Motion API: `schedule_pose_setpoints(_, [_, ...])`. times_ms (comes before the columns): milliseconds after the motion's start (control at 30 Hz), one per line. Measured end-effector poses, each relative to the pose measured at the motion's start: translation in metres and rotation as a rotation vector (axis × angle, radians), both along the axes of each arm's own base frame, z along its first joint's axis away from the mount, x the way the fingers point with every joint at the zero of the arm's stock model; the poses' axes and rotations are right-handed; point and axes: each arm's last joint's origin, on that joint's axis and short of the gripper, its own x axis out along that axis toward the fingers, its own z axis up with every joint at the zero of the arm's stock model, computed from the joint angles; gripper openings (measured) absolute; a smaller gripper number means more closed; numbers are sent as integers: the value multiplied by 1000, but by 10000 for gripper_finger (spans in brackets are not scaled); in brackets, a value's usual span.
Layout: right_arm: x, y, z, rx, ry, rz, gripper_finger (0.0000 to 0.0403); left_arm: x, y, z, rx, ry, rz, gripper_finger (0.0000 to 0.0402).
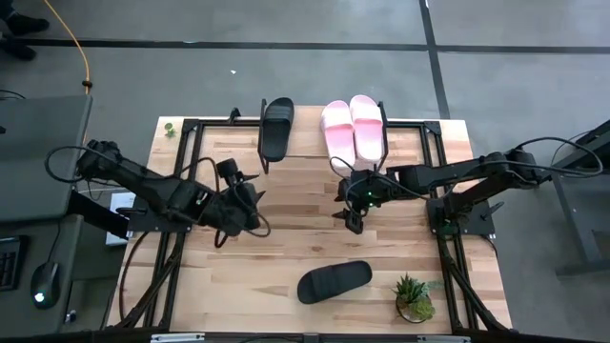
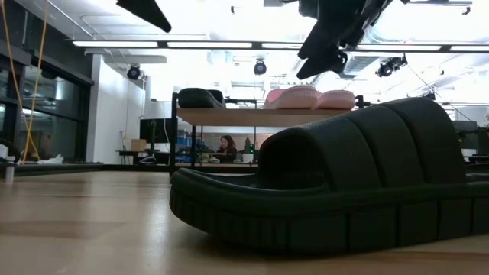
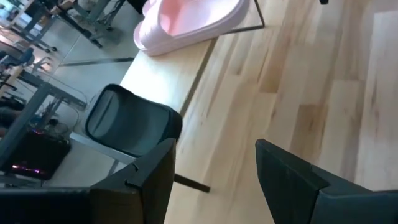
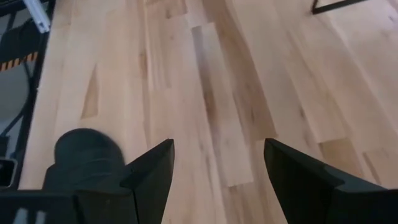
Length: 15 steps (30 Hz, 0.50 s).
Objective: Pick and place slides into the shelf
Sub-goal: Put the black slides on the shelf
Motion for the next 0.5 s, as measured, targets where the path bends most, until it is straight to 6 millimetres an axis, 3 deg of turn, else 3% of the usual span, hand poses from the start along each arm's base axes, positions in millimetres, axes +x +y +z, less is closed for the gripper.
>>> schedule_pose_setpoints(500, [-8,59,0,-226,-44,215,239,-7,-24,-1,-56,-51,-57,204])
